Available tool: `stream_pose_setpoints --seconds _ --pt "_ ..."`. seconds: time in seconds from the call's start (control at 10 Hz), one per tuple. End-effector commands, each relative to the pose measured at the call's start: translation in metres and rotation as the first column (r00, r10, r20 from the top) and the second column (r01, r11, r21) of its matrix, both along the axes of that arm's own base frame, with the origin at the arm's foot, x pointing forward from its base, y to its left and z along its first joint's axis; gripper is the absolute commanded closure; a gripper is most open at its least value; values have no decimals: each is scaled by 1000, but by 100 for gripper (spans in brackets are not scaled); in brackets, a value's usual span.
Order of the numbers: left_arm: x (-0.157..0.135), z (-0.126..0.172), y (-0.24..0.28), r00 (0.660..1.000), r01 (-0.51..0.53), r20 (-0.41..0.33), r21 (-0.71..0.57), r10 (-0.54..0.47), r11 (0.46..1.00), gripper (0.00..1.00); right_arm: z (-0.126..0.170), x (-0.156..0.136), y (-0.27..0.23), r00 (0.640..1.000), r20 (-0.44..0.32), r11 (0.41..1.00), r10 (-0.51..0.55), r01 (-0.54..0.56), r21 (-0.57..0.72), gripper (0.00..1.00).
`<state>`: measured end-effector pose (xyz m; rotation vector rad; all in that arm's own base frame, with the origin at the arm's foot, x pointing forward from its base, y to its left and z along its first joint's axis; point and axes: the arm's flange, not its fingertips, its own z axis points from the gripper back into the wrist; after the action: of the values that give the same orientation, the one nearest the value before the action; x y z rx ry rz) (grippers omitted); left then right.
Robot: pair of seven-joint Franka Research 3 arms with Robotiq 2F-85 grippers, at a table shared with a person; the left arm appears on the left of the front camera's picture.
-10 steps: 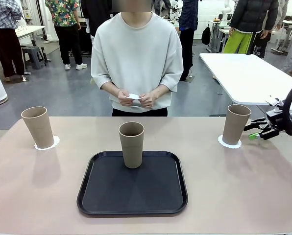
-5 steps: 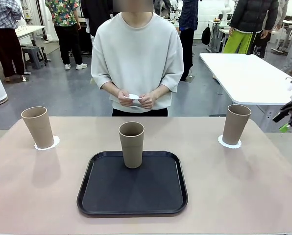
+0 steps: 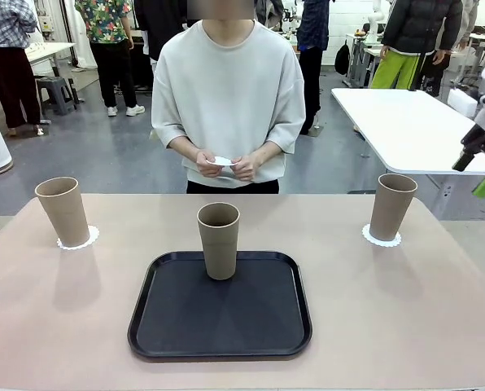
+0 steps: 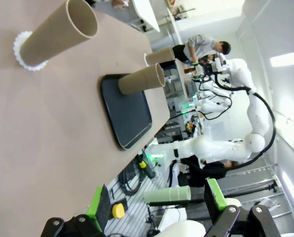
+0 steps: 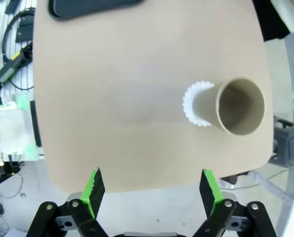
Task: Place coasters on the table and set cups on them.
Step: Take one Reusable plastic cup from the Flat Tray and place it on a coaster set by the human.
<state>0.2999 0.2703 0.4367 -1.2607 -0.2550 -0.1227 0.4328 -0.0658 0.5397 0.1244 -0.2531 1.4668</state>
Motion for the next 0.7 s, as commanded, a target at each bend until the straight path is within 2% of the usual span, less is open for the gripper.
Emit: stream_pose_setpoints --seconds 0.0,0.1,0.2,0.6 --pt "0 3 1 1000 -11 -1 -2 11 1000 0 2 -21 11 1000 -4 1000 -4 4 -12 0" --pt "0 3 1 1000 -11 -1 -2 11 1000 0 2 -23 7 999 3 998 50 -50 39 0" --pt "0 3 1 1000 -11 -1 -2 11 1000 0 10 -14 13 1000 9 1000 10 -10 2 0" --pt "0 3 1 1000 -11 -1 -2 11 1000 0 10 -14 13 1000 9 1000 10 -10 2 0"
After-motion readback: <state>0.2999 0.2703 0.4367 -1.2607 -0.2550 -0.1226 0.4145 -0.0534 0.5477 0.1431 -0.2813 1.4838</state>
